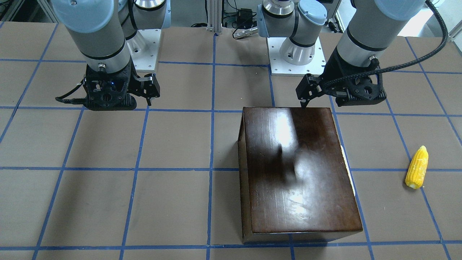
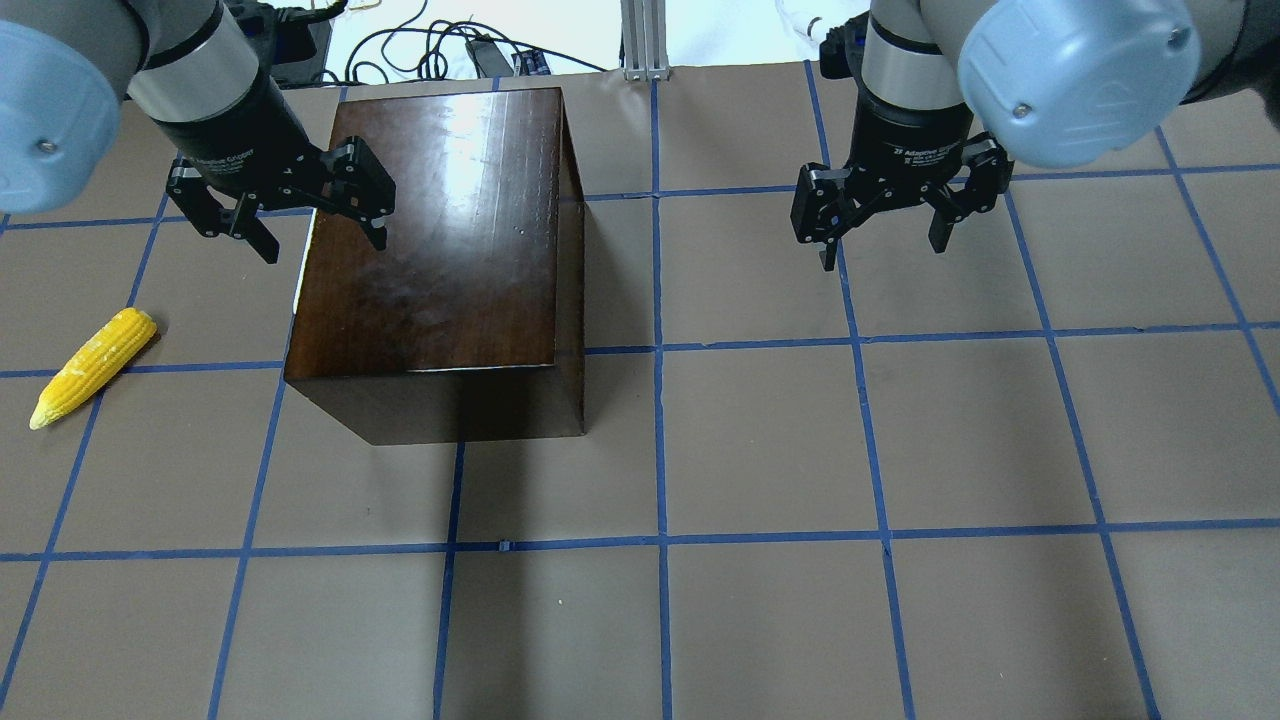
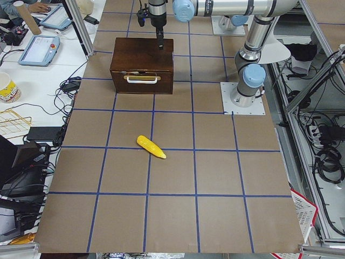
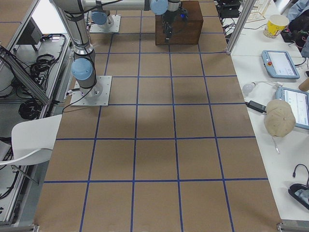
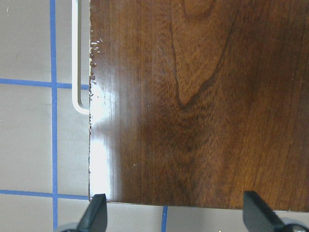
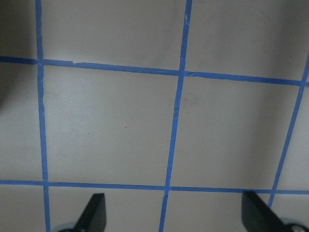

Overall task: Open drawer and put corn inside
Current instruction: 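Move the left gripper around the cabinet toward the white drawer handle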

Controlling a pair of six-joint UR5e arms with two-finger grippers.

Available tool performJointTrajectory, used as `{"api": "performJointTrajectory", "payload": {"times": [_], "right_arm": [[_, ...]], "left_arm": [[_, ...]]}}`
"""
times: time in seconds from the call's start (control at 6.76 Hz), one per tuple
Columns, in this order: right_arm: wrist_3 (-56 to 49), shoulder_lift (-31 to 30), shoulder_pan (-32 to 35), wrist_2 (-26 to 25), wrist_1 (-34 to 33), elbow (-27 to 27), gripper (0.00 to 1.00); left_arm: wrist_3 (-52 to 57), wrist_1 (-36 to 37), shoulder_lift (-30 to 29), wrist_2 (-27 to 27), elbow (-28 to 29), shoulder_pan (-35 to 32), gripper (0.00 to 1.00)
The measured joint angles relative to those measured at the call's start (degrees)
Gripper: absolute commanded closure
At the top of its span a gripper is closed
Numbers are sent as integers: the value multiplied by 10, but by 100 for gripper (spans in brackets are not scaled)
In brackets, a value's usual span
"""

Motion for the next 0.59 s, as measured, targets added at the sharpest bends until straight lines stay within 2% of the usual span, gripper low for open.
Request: {"api": "performJointTrajectory", "payload": {"times": [0.59], "right_arm": [[0,0,0,0,0,0,0]], "left_arm": [[1,37,-12,-1,6,20,0]]}}
